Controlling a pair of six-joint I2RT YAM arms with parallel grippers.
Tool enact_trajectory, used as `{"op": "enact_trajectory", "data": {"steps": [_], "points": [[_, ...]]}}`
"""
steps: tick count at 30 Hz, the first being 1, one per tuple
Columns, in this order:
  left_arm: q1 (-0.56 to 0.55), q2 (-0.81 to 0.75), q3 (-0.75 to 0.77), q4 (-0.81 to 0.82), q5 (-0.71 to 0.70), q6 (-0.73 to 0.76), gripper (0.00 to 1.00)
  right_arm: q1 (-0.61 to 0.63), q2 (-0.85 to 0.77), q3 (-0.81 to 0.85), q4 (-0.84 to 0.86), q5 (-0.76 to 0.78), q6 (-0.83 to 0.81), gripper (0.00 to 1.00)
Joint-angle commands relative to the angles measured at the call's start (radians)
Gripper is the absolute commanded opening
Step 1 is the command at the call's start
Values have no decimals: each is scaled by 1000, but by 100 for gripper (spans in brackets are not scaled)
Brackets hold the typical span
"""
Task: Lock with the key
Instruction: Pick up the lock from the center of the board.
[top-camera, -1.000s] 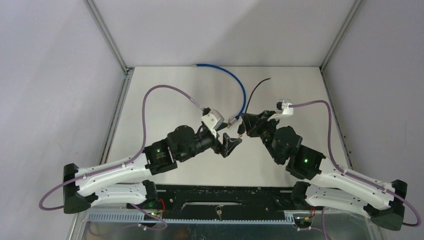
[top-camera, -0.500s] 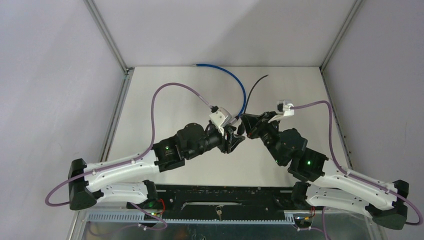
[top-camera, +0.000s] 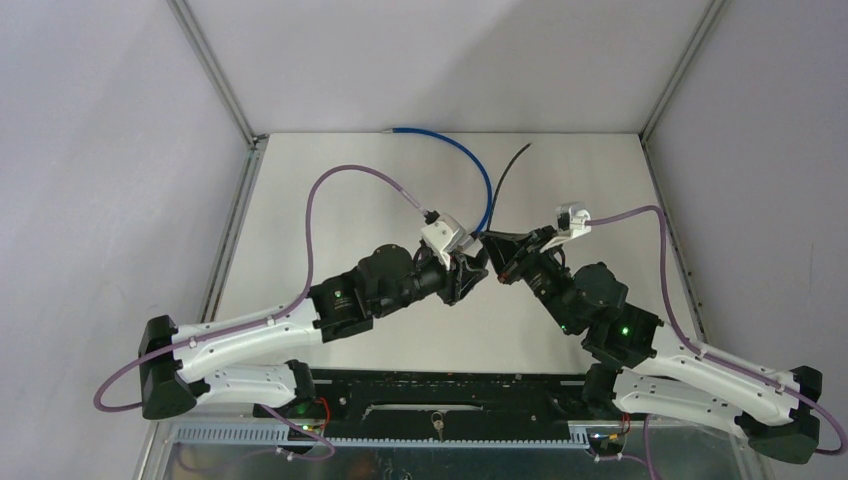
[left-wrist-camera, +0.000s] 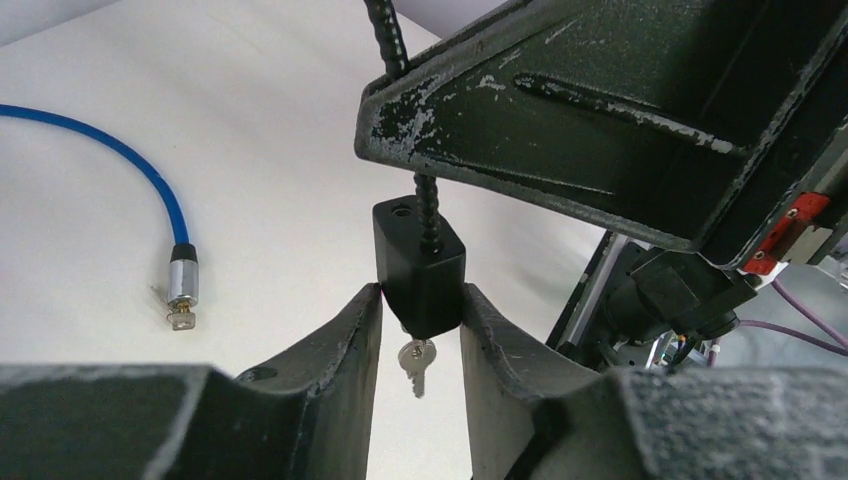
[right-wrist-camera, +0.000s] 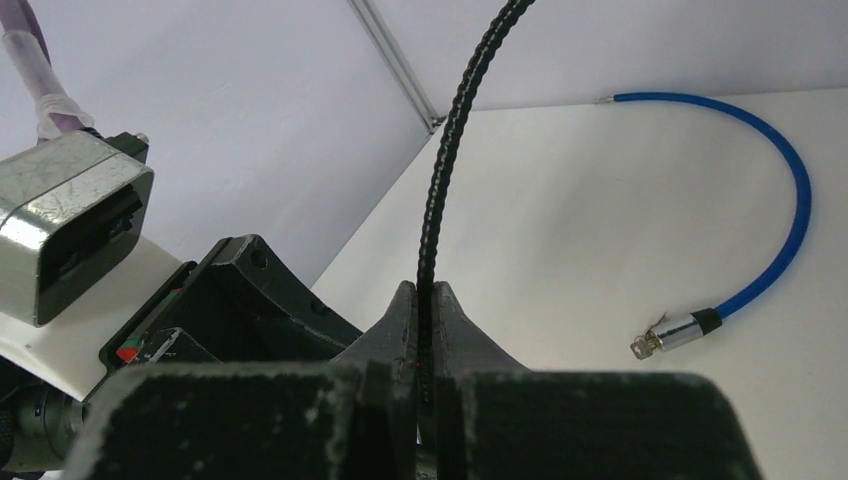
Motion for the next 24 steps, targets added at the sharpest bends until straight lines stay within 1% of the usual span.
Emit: {"op": "enact_trajectory", "data": {"steps": [1, 4, 8, 14, 15, 16, 17, 19, 21, 22, 24], "points": [[8, -1, 79, 41, -4, -14, 37, 5, -19, -8, 60, -45, -27, 0], [9, -4, 80, 42, -4, -11, 36, 6, -20, -9, 51, -43, -25, 0], [8, -9, 74, 47, -22, -2, 30, 5, -20, -8, 40, -44, -19, 0], [8, -27, 54, 88, -10, 47, 30, 5, -15, -8, 15, -51, 7, 0], [8, -31, 48, 100, -10, 55, 34, 5, -15, -8, 9, -52, 10, 0], [8, -36, 38, 112, -11, 63, 41, 5, -15, -8, 4, -53, 18, 0], [8, -43, 29, 127, -13, 71, 46, 5, -14, -9, -1, -52, 23, 0], [8, -53, 12, 158, -13, 87, 52, 4, -15, -9, -8, -53, 37, 0], [7, -60, -3, 181, -17, 100, 63, 3, -16, -9, -16, -55, 53, 0], [7, -63, -11, 190, -24, 106, 64, 4, -18, -9, -18, -57, 62, 0], [7, -63, -14, 194, -38, 114, 64, 3, -21, -9, -22, -63, 79, 0]]}}
